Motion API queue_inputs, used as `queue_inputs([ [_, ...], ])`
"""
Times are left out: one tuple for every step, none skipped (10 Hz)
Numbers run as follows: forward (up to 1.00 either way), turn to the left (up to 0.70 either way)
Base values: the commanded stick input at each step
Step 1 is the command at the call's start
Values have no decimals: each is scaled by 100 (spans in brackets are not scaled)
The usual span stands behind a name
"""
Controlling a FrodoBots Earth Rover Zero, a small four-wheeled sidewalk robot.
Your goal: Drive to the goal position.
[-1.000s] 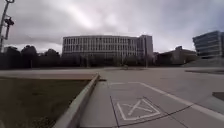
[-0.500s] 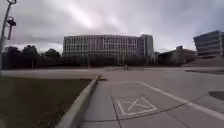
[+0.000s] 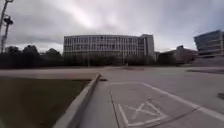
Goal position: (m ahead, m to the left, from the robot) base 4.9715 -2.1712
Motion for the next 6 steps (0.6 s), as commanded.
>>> queue_inputs([
  [70, 0],
  [70, 0],
  [70, 0],
  [70, 0],
  [70, 0],
  [70, 0],
])
